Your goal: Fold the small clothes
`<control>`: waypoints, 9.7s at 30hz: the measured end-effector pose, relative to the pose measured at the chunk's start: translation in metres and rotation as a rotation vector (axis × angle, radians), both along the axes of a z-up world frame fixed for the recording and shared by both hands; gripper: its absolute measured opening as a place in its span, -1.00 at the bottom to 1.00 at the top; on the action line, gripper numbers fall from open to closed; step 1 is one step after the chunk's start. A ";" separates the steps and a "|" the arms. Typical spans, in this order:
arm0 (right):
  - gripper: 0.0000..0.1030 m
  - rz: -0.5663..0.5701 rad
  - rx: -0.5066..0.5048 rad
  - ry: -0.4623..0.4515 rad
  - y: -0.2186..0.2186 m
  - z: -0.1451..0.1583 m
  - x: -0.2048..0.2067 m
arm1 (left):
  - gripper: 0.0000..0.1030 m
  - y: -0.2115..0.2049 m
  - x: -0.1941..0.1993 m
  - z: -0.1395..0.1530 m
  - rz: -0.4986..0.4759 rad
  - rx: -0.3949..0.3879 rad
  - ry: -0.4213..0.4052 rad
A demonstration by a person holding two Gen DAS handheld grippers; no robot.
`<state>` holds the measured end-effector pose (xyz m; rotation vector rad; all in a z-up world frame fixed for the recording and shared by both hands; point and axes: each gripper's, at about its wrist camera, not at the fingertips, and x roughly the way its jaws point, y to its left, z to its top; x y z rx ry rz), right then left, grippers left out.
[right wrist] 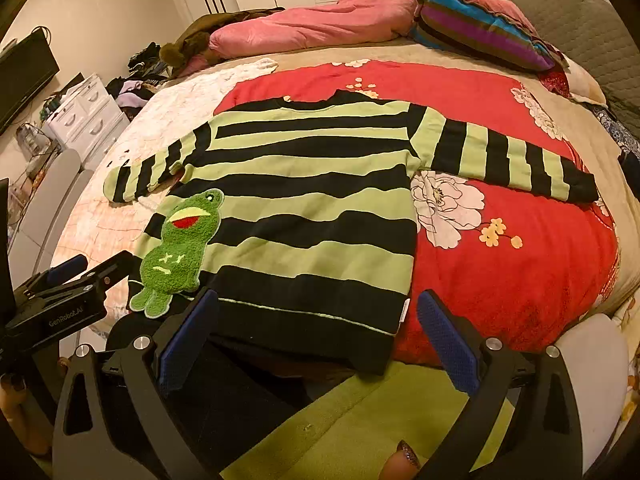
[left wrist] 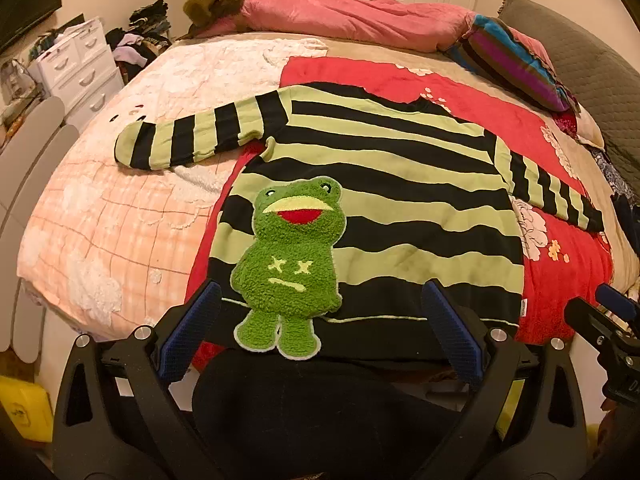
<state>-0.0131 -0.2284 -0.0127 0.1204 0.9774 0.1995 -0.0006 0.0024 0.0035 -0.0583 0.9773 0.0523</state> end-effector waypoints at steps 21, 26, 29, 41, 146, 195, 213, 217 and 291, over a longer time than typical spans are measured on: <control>0.92 0.000 -0.002 -0.002 0.001 0.000 0.000 | 0.82 0.000 -0.001 0.000 -0.001 0.004 -0.003; 0.92 -0.001 -0.003 -0.002 0.000 0.000 0.000 | 0.82 -0.001 -0.001 0.001 -0.001 0.005 -0.003; 0.92 0.000 -0.002 -0.001 0.000 0.000 0.000 | 0.82 0.000 -0.001 0.001 0.000 0.004 -0.004; 0.92 0.000 -0.001 -0.001 0.001 -0.001 -0.001 | 0.82 -0.001 -0.001 0.001 0.001 0.007 -0.006; -0.69 -0.444 0.136 -0.141 -0.316 -0.040 0.202 | 0.82 -0.090 0.218 -0.114 -0.107 -0.004 -0.057; 0.23 -0.167 0.188 -0.018 -0.155 -0.075 0.226 | -0.68 -0.114 0.276 -0.130 -0.156 -0.468 0.005; 0.23 -0.013 0.139 0.000 -0.062 -0.077 0.249 | -0.65 -0.021 0.263 -0.079 -0.037 -0.173 -0.270; 0.23 -0.015 0.111 0.003 -0.054 -0.077 0.249 | -0.62 -0.010 0.262 -0.075 -0.005 -0.170 -0.288; 0.86 0.097 0.106 -0.141 0.027 -0.022 0.246 | 0.81 0.122 0.227 -0.048 0.291 -0.113 -0.273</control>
